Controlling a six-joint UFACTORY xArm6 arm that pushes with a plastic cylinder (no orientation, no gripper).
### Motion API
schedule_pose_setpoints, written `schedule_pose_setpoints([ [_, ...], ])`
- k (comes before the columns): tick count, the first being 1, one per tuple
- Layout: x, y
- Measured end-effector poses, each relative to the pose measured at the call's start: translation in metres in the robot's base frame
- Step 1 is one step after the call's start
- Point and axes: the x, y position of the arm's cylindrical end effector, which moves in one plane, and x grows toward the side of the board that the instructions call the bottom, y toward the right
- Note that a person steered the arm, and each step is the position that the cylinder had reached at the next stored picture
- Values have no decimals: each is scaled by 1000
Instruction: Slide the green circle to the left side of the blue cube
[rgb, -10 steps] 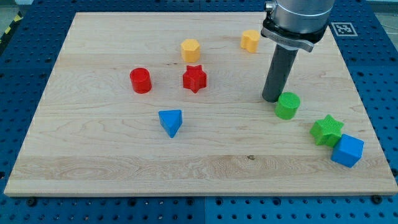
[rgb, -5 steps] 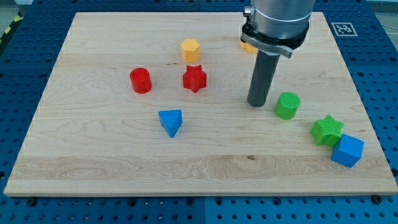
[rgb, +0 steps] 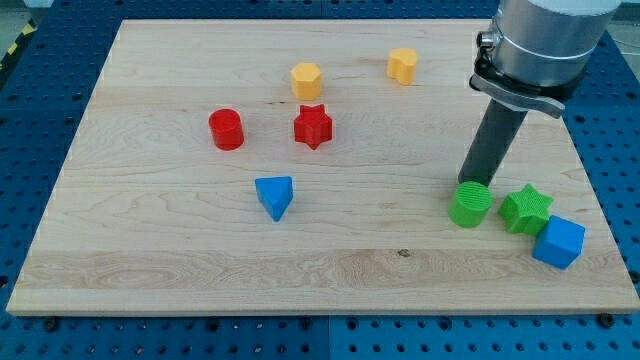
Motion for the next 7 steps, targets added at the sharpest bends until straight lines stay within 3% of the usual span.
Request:
schedule_pose_setpoints([
  [1,-12,-26],
  [2,8,-47],
  [7,61,-15],
])
